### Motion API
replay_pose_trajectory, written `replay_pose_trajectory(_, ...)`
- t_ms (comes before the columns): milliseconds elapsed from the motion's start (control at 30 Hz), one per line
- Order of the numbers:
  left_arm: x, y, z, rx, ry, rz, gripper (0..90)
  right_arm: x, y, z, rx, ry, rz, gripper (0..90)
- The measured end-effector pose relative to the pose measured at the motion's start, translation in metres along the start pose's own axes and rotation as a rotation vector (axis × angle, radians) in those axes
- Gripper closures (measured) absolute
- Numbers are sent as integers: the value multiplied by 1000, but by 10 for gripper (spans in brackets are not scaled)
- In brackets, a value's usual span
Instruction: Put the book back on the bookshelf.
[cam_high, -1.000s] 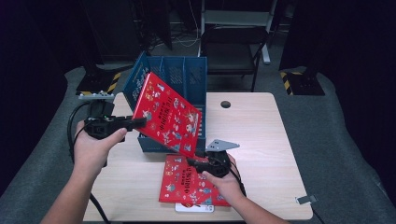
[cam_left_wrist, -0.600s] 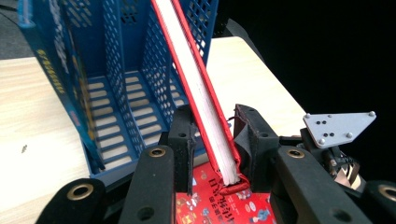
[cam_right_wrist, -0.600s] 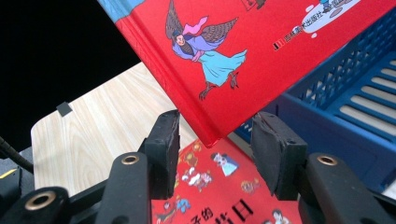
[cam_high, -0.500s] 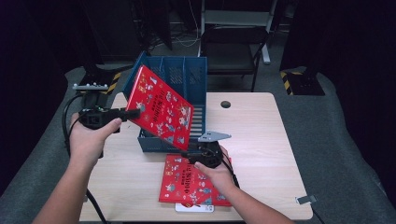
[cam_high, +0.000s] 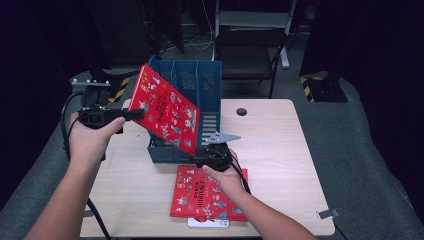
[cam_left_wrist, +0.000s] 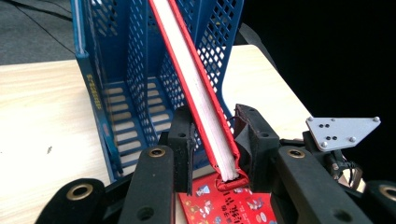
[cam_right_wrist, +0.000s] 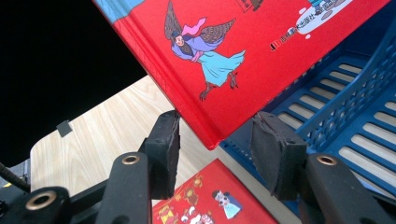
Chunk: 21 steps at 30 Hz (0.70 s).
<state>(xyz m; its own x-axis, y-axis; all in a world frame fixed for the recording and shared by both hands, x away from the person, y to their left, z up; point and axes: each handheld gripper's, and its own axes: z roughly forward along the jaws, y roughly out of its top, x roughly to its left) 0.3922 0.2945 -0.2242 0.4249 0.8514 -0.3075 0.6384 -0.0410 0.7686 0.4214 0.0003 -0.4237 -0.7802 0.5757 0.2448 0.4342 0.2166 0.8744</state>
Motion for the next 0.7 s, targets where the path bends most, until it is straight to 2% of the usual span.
replay_pose_trajectory(167,0,6,-1,-2,16,13,692,-3,6,5,4,15,3,523)
replay_pose_trajectory(300,1,10,0,-5,19,10,692,-6,10,5,3,21,6,523)
replay_pose_trajectory(333,2,10,0,0,15,5,691,-7,11,5,5,17,-9,523)
replay_pose_trajectory(400,2,12,1,3,15,0,691,-7,13,5,8,17,5,523)
replay_pose_trajectory(633,5,17,2,1,31,-5,692,-11,19,10,23,27,-4,523)
replay_pose_trajectory(700,5,18,2,-4,37,-6,692,-10,20,12,23,28,11,523)
